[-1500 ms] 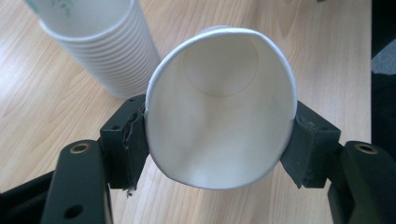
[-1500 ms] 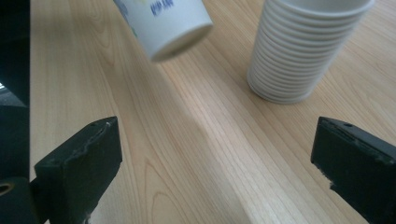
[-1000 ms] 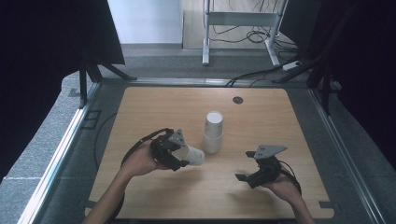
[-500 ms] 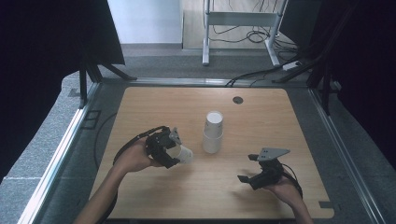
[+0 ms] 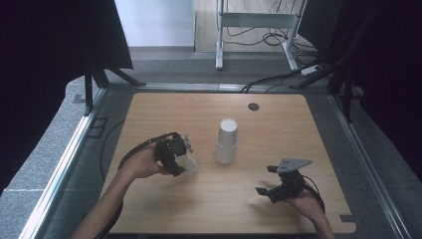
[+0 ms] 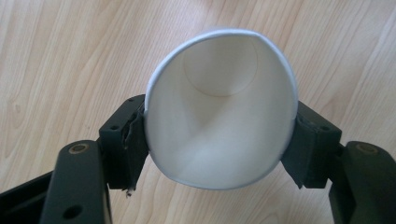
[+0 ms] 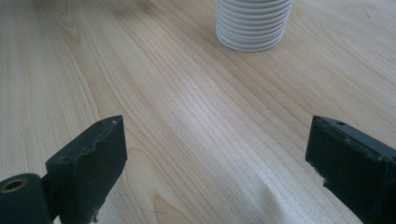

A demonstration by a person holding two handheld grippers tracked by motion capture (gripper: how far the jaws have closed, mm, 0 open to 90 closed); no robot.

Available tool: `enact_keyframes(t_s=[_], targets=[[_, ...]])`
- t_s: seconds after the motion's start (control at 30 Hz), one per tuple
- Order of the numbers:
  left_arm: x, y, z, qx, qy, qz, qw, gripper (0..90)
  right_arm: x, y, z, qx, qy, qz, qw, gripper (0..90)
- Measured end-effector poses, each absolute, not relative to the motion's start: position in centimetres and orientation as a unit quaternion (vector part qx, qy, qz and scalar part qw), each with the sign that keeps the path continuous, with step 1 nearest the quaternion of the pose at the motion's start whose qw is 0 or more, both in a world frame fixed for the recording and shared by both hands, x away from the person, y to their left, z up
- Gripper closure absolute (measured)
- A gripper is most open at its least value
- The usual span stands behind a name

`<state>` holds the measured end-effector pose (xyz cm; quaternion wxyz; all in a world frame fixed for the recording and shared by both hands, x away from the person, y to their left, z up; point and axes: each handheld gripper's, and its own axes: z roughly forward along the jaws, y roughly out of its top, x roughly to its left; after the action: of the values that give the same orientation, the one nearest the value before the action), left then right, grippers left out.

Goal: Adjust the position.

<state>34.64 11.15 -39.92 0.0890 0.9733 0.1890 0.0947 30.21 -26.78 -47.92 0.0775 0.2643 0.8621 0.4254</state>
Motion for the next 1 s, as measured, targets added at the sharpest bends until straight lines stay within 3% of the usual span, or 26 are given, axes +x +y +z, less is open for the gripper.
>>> enact_keyframes(t_s=[0.53,1.0], targets=[[35.5,9.6,-41.1,0.984,0.157,0.084,-0.015,31.0,30.1,-26.7,-47.9,0.259,0.866,0.422,0.073,6.9],[36.3,8.4,-41.9,0.985,0.15,0.068,-0.055,29.8,30.1,-26.6,-48.1,0.255,0.869,0.419,0.067,7.4]])
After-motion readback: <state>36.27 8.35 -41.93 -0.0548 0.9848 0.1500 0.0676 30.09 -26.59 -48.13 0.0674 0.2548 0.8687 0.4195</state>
